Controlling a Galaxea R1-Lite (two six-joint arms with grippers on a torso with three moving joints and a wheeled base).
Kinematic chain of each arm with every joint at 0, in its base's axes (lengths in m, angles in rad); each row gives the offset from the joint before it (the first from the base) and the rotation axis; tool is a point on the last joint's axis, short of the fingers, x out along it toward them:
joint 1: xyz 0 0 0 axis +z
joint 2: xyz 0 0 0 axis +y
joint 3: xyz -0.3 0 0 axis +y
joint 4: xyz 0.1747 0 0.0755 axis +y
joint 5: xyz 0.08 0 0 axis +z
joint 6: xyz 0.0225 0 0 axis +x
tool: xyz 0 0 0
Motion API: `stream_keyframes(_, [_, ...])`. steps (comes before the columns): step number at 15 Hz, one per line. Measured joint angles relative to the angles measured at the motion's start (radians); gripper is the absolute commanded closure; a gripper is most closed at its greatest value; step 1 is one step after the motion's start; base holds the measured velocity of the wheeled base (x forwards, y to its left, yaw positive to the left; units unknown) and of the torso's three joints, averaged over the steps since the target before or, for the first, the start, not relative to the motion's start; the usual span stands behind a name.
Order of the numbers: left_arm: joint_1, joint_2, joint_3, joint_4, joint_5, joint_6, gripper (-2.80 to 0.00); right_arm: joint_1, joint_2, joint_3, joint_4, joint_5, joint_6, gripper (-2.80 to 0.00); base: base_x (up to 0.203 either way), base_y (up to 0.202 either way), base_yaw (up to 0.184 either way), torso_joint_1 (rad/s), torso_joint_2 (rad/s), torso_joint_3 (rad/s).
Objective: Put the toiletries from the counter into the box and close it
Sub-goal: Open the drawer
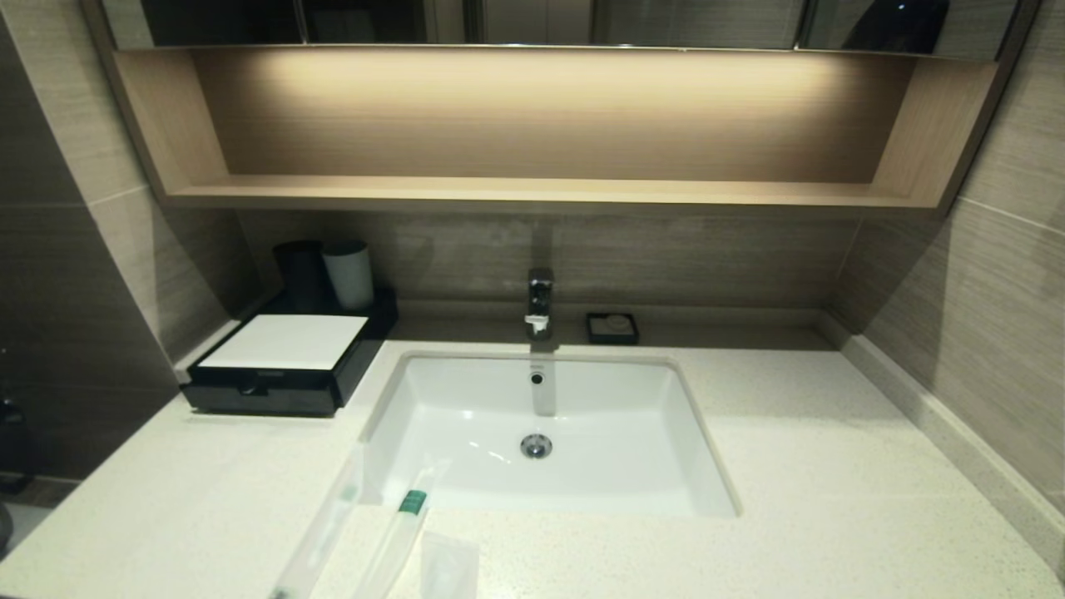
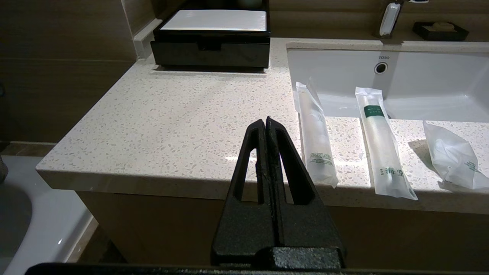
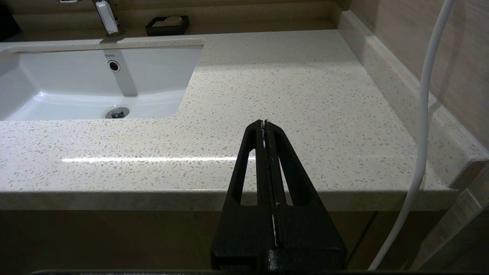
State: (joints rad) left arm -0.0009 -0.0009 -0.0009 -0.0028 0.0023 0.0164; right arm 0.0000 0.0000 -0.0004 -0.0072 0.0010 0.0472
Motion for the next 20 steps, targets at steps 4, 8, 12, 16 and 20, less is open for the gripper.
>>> stream_keyframes(4, [0.0, 0.0, -0.001, 0.007, 0.004, 0.002, 0.0, 0.0, 0.0, 0.0, 0.0, 0.001, 0.0, 0.0, 0.0, 0.0, 0.0, 0.0, 0.0, 0.0])
stream_keyframes(8, [-0.001, 0.0, -0.058, 0.028, -0.005, 0.002, 0.0, 0.0, 0.0, 0.0, 0.0, 0.0, -0.001, 0.0, 0.0, 0.0, 0.0, 0.0, 0.0, 0.0])
stream_keyframes(12, [0.0, 0.001, -0.194, 0.118, -0.021, 0.003, 0.0, 0.0, 0.0, 0.0, 0.0, -0.001, 0.0, 0.0, 0.0, 0.0, 0.0, 0.0, 0.0, 0.0])
stream_keyframes(16, [0.0, 0.004, -0.336, 0.22, -0.018, 0.003, 0.0, 0.0, 0.0, 0.0, 0.0, 0.0, -0.001, 0.0, 0.0, 0.0, 0.0, 0.0, 0.0, 0.0])
stream_keyframes(20, [0.001, 0.015, -0.446, 0.306, 0.021, 0.003, 0.0, 0.0, 0.0, 0.0, 0.0, 0.0, -0.001, 0.0, 0.0, 0.0, 0.0, 0.0, 0.0, 0.0])
